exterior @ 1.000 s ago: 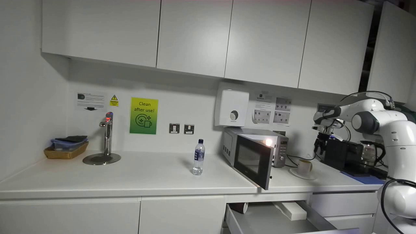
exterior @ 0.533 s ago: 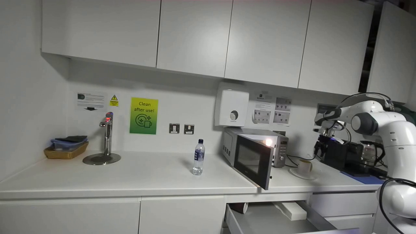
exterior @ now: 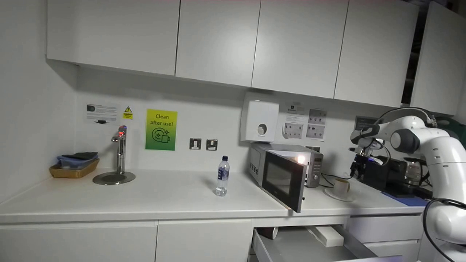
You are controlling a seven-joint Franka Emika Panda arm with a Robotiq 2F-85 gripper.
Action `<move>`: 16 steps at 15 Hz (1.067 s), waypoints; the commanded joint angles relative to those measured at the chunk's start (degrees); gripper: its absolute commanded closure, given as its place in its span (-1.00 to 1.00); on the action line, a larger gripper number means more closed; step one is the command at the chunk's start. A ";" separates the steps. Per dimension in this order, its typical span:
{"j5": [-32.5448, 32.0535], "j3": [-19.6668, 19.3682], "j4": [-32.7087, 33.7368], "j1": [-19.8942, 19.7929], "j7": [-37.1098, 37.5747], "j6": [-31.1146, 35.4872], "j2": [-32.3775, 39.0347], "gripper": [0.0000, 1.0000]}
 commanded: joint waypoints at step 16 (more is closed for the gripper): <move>4.33 3.18 7.23 -3.65 -10.60 -7.53 5.24 -1.00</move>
